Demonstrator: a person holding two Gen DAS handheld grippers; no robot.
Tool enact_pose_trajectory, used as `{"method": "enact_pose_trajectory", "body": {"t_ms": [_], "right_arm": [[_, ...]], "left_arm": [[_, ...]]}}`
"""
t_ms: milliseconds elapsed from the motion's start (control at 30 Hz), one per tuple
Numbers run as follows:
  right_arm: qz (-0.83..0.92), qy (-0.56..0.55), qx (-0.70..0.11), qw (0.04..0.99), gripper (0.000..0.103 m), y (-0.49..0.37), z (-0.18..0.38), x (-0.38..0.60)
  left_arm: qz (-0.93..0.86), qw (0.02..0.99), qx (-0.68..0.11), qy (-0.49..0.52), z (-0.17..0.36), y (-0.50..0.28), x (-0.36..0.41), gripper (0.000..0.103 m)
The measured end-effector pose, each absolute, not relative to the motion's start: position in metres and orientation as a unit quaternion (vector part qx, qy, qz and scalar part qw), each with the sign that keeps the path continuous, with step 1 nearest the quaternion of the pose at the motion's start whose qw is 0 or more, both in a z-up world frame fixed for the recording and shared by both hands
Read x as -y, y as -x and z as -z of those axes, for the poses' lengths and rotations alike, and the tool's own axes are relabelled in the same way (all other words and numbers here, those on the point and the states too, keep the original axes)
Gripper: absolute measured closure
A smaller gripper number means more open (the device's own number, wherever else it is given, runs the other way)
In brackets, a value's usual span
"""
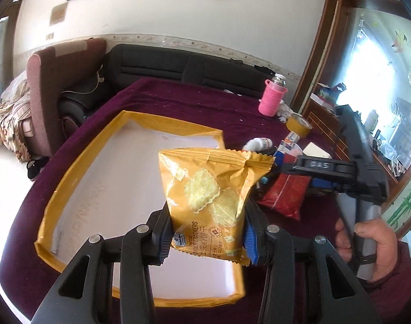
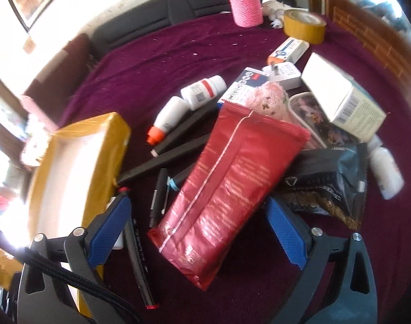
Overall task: Organize objects
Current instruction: 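Carry the cracker packet into the tray with the left gripper while the right gripper grasps a black marker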
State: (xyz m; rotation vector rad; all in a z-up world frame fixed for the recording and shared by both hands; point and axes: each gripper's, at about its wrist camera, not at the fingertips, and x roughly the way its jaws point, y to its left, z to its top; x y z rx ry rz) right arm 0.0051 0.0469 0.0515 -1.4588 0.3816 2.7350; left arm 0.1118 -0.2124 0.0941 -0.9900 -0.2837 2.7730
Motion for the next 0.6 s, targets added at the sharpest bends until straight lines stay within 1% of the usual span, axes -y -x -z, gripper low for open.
{"method": "enact_pose_trajectory", "body": {"t_ms": [33,100,167,233,267,300,367,433,533,600], "right_arm": [[-0.895,0.435,-0.097,-0.001,0.008,-0.017,-0.066,-0.037],[-0.906,0.417,-0.060,-0.048,0.007,-0.026,-0.079,-0.018],[-0.884,0.450,-0.024,-0.125,0.008,-0.026,-0.076,0.008],[-0.867,0.472,0.002,-0.158,0.021,-0.027,-0.066,0.024],[-0.860,0.482,0.025,-0.163,0.039,-0.028,-0.059,0.030],[-0.855,0.489,0.043,-0.167,0.051,-0.028,-0.052,0.035],[-0.845,0.500,0.067,-0.176,0.059,-0.032,-0.040,0.037],[-0.837,0.511,0.090,-0.175,0.060,-0.034,-0.029,0.040],[-0.825,0.528,0.098,-0.177,0.060,-0.032,-0.016,0.044],[-0.820,0.538,0.101,-0.169,0.065,-0.029,-0.006,0.047]], "left_arm": [[-0.935,0.087,0.096,0.329,-0.093,-0.112,0.220,0.064],[-0.937,0.080,0.098,0.326,-0.092,-0.113,0.230,0.064],[-0.937,0.070,0.105,0.325,-0.089,-0.111,0.241,0.064],[-0.937,0.067,0.114,0.325,-0.086,-0.111,0.248,0.064],[-0.936,0.066,0.117,0.325,-0.085,-0.112,0.251,0.064],[-0.936,0.064,0.120,0.325,-0.082,-0.113,0.253,0.064],[-0.935,0.064,0.119,0.327,-0.078,-0.114,0.255,0.064],[-0.934,0.063,0.116,0.331,-0.075,-0.114,0.258,0.064],[-0.932,0.061,0.123,0.336,-0.072,-0.113,0.261,0.064],[-0.931,0.061,0.126,0.337,-0.071,-0.113,0.261,0.064]]}}
